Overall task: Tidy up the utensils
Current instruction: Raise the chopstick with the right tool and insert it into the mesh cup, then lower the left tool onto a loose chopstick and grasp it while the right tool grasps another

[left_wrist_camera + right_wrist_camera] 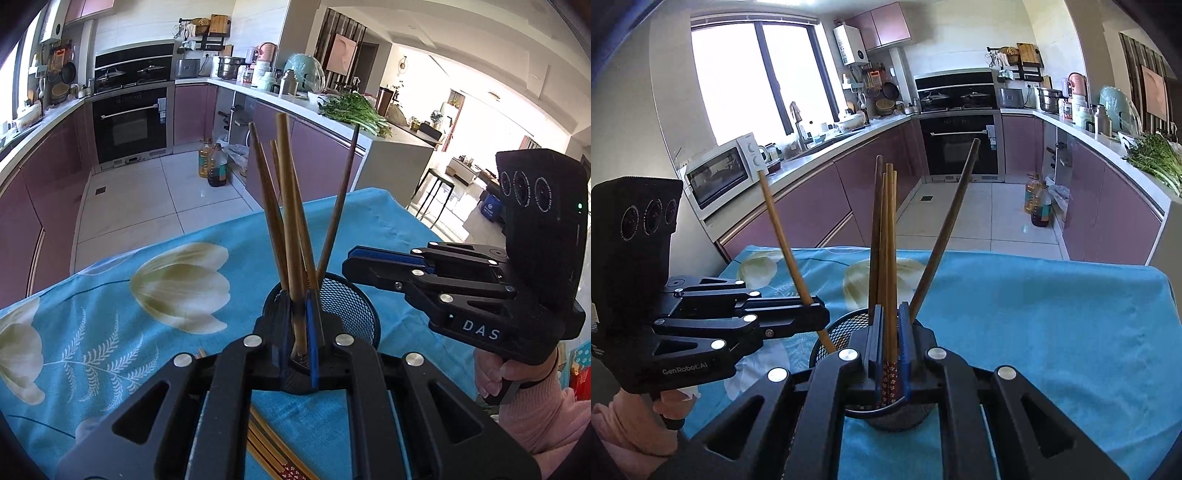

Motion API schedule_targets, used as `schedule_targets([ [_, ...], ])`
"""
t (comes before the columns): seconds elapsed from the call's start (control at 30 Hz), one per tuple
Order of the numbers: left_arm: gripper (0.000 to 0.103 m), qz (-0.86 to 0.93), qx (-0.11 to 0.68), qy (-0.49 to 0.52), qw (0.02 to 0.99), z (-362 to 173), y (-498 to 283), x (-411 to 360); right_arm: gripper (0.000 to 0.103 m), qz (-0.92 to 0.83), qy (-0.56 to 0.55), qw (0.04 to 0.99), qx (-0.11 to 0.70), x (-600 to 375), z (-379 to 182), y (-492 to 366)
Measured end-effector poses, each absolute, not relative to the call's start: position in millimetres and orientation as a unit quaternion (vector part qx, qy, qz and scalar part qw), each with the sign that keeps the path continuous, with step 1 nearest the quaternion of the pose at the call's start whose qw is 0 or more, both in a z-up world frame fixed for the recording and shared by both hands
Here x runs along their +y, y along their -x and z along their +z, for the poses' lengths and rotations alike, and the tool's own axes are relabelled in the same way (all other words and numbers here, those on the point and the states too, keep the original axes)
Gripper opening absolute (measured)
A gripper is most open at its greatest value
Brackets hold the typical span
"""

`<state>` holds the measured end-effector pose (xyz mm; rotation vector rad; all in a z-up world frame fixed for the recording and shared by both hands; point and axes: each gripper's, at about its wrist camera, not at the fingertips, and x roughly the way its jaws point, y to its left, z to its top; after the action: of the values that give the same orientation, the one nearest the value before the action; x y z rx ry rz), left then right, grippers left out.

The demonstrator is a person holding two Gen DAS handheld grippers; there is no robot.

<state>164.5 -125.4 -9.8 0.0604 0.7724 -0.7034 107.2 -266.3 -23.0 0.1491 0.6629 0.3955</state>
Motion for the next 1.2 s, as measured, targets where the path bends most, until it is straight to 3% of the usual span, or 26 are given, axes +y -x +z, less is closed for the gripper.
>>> schedule_targets([
  [0.27, 0.012, -0.329, 0.363, -0.022, 0.872, -15, -163, -121, 0.009, 0.202, -0.080, 0.926, 0.309, -270, -19, -97],
  [0.37, 0.013, -0.320, 0.346, -0.020, 0.882, -12, -154, -113, 0.014, 0.210, -0.082, 0.926, 0.303, -268, -19, -90],
  [0.43, 0.017, -0.316, 0.331, -0.018, 0.889, -9, -145, -106, 0.015, 0.217, -0.081, 0.925, 0.301, -265, -19, -85],
  [0.5, 0.027, -0.314, 0.318, -0.010, 0.894, -6, -136, -98, 0.020, 0.224, -0.079, 0.925, 0.298, -262, -20, -78],
  [0.63, 0.030, -0.309, 0.297, -0.001, 0.903, -3, -116, -80, 0.025, 0.239, -0.066, 0.922, 0.297, -253, -26, -62],
  [0.77, 0.047, -0.288, 0.285, -0.014, 0.914, -12, -97, -63, 0.029, 0.256, -0.059, 0.915, 0.306, -246, -36, -47],
  [0.83, 0.048, -0.278, 0.294, -0.020, 0.914, -19, -91, -56, 0.034, 0.261, -0.056, 0.910, 0.317, -240, -46, -42],
  [1.2, 0.053, -0.224, 0.369, -0.029, 0.902, -83, -81, -31, 0.034, 0.270, -0.041, 0.882, 0.384, -198, -98, -37],
])
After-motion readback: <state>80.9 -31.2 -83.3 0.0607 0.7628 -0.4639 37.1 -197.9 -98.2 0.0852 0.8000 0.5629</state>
